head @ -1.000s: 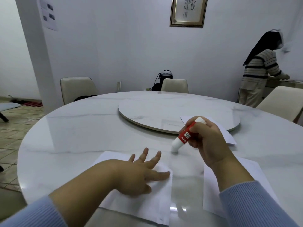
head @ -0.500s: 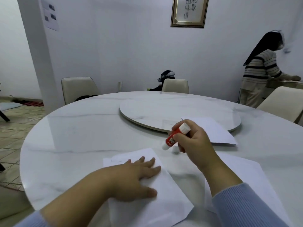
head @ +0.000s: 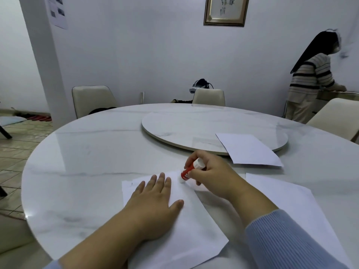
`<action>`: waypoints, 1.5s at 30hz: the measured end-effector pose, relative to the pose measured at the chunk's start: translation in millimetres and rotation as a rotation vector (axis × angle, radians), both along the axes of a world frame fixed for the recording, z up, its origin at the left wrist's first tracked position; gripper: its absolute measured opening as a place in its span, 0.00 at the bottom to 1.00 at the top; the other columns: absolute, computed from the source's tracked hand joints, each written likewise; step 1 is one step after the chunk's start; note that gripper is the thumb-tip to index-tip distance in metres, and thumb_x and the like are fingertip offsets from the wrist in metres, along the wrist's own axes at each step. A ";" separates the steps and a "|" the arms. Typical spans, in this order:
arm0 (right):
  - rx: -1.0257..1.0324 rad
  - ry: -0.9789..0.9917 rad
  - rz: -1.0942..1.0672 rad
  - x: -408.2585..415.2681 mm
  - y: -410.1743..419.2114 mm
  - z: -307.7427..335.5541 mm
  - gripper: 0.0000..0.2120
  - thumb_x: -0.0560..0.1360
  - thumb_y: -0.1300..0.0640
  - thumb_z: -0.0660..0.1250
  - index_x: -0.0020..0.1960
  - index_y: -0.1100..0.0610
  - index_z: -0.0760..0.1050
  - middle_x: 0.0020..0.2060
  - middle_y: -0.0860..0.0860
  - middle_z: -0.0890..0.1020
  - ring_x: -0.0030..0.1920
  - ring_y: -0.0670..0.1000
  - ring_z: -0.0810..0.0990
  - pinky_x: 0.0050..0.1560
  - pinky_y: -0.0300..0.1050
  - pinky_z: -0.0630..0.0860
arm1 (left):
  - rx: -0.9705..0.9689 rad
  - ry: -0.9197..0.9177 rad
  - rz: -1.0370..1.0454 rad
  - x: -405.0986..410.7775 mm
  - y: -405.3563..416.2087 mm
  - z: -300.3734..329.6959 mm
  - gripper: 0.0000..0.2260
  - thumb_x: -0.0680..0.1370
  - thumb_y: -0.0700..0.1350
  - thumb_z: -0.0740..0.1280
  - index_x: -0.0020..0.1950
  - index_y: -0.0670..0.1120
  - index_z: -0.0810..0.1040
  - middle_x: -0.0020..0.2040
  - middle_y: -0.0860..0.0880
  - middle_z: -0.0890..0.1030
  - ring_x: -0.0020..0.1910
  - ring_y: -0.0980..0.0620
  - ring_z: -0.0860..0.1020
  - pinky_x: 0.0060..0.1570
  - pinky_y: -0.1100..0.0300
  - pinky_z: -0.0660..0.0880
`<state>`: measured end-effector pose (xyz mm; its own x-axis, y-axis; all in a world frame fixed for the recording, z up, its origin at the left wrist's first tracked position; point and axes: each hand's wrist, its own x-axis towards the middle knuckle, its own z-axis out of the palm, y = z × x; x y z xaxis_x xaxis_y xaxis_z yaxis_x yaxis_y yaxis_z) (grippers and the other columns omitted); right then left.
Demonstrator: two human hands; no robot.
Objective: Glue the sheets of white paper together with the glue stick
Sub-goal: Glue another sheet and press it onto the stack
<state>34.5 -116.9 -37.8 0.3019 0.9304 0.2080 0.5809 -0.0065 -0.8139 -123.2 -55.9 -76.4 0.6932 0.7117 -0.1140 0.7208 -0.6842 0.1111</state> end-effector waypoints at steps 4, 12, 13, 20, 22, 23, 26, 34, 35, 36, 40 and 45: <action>-0.096 -0.057 0.042 1.7 -17.7 19.2 0.01 0.65 0.60 0.66 0.36 0.55 0.76 0.33 0.48 0.82 0.30 0.45 0.73 0.34 0.40 0.70 | -0.006 0.018 -0.009 -0.7 3.5 2.0 0.31 0.79 0.60 0.44 0.77 0.49 0.37 0.78 0.50 0.37 0.77 0.53 0.38 0.76 0.53 0.40; -0.669 -0.014 0.467 -0.3 -33.1 33.4 0.04 0.60 0.61 0.62 0.31 0.56 0.76 0.36 0.62 0.77 0.26 0.53 0.67 0.25 0.35 0.63 | -0.003 0.020 -0.015 -0.6 3.6 2.3 0.31 0.79 0.60 0.44 0.77 0.48 0.37 0.78 0.50 0.37 0.77 0.54 0.37 0.76 0.54 0.39; -0.707 0.009 0.513 2.0 -34.4 33.2 0.05 0.60 0.63 0.61 0.32 0.57 0.76 0.35 0.62 0.78 0.25 0.52 0.68 0.24 0.34 0.63 | -0.005 0.018 -0.020 -0.6 3.6 2.6 0.31 0.79 0.60 0.44 0.77 0.48 0.37 0.78 0.50 0.37 0.76 0.54 0.37 0.76 0.54 0.39; -0.027 0.653 0.517 23.2 -36.4 32.7 0.09 0.54 0.63 0.62 0.33 0.61 0.75 0.31 0.60 0.82 0.29 0.52 0.80 0.20 0.33 0.64 | -0.117 0.196 -0.214 -7.9 17.3 33.3 0.29 0.81 0.55 0.52 0.77 0.54 0.40 0.77 0.54 0.36 0.75 0.54 0.34 0.74 0.56 0.37; 0.185 0.747 0.373 25.1 -31.2 30.2 0.08 0.55 0.65 0.62 0.34 0.60 0.74 0.31 0.61 0.81 0.28 0.52 0.77 0.20 0.35 0.64 | -0.110 0.167 -0.199 -5.0 13.9 36.4 0.27 0.81 0.54 0.52 0.77 0.54 0.44 0.78 0.52 0.39 0.77 0.51 0.38 0.74 0.54 0.40; 0.260 0.774 0.284 25.6 -28.7 29.0 0.07 0.58 0.66 0.61 0.35 0.60 0.73 0.32 0.61 0.82 0.27 0.51 0.75 0.21 0.35 0.64 | -0.073 0.129 -0.136 -1.3 10.3 32.9 0.27 0.80 0.56 0.49 0.78 0.50 0.47 0.79 0.48 0.44 0.78 0.48 0.42 0.75 0.51 0.44; 0.385 0.796 0.022 26.4 -22.5 25.1 0.07 0.70 0.67 0.59 0.39 0.59 0.74 0.35 0.60 0.83 0.27 0.51 0.70 0.24 0.37 0.66 | 0.011 0.136 0.047 8.8 -7.2 16.6 0.33 0.77 0.63 0.43 0.77 0.45 0.49 0.78 0.40 0.48 0.77 0.40 0.47 0.75 0.47 0.50; 0.444 0.722 -0.309 26.7 -18.6 22.5 0.05 0.72 0.66 0.61 0.43 0.59 0.74 0.34 0.54 0.80 0.26 0.49 0.71 0.29 0.41 0.68 | -0.104 0.132 -0.144 2.8 -3.7 30.3 0.31 0.80 0.59 0.50 0.77 0.51 0.41 0.78 0.49 0.37 0.76 0.49 0.36 0.75 0.50 0.40; 0.436 0.685 -0.312 26.4 -18.6 22.1 0.05 0.72 0.66 0.61 0.42 0.58 0.74 0.32 0.53 0.81 0.26 0.49 0.71 0.29 0.41 0.68 | -0.066 0.124 -0.112 5.0 -5.9 24.7 0.30 0.80 0.58 0.48 0.78 0.50 0.41 0.78 0.46 0.39 0.77 0.46 0.37 0.75 0.49 0.41; 0.417 0.624 -0.301 25.1 -18.8 21.4 0.05 0.72 0.66 0.62 0.42 0.58 0.74 0.33 0.53 0.82 0.26 0.49 0.71 0.29 0.42 0.69 | -0.044 0.134 -0.098 7.5 -9.1 18.7 0.29 0.80 0.59 0.47 0.77 0.51 0.41 0.78 0.45 0.38 0.77 0.44 0.38 0.75 0.48 0.42; 0.196 0.152 -0.198 13.5 -16.8 12.7 0.03 0.71 0.62 0.66 0.44 0.56 0.77 0.39 0.62 0.82 0.32 0.51 0.75 0.32 0.46 0.75 | -0.113 0.143 -0.160 7.4 -7.3 12.2 0.33 0.77 0.65 0.48 0.75 0.58 0.35 0.77 0.51 0.33 0.76 0.50 0.34 0.75 0.52 0.38; 0.064 -0.004 -0.109 8.9 -10.6 3.4 0.06 0.70 0.59 0.67 0.45 0.52 0.78 0.37 0.50 0.82 0.37 0.49 0.77 0.43 0.45 0.77 | -0.112 0.084 -0.198 3.1 -2.8 10.5 0.30 0.78 0.64 0.46 0.75 0.58 0.35 0.77 0.55 0.33 0.75 0.56 0.34 0.74 0.57 0.37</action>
<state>43.4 -127.5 -34.4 0.3994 0.8769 0.2675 0.5828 -0.0176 -0.8124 -120.1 -58.7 -65.9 0.8029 0.5423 -0.2475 0.5835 -0.8000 0.1399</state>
